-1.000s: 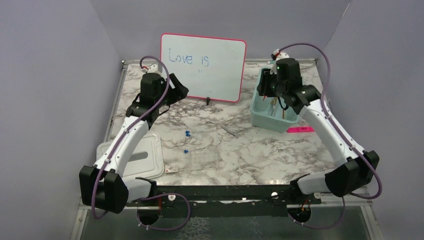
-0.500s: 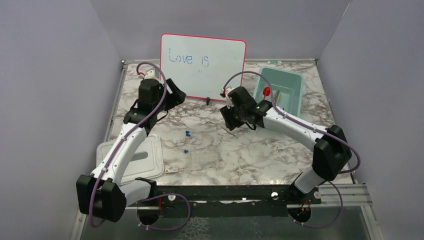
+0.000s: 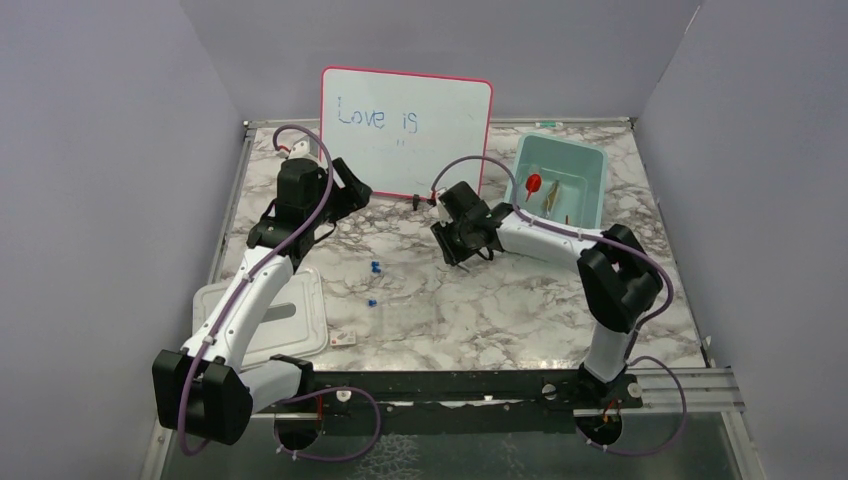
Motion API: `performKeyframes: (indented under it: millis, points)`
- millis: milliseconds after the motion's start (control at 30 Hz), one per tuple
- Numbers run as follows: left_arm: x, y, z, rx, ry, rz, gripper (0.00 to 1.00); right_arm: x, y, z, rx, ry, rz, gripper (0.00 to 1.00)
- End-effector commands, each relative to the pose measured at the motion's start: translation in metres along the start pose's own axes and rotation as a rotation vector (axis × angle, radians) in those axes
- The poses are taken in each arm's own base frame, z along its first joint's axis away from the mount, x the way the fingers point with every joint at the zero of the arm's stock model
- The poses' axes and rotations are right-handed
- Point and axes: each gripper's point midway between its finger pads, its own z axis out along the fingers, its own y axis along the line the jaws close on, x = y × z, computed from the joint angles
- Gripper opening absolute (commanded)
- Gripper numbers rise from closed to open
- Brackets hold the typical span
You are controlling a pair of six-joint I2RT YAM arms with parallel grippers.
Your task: Organize the chemistry lab equipment
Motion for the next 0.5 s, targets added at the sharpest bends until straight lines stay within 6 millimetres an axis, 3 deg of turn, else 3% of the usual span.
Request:
performKeyframes:
  millis: [0, 467]
  points:
    - [-0.003, -0.005, 0.001, 0.012, -0.004, 0.005, 0.74, -0.031, 0.013, 0.013, -0.054, -0.065, -0.029, 0.38]
    - [-0.004, -0.005, 0.007, 0.005, 0.007, 0.016, 0.74, -0.012, 0.007, 0.046, -0.021, 0.020, -0.063, 0.28]
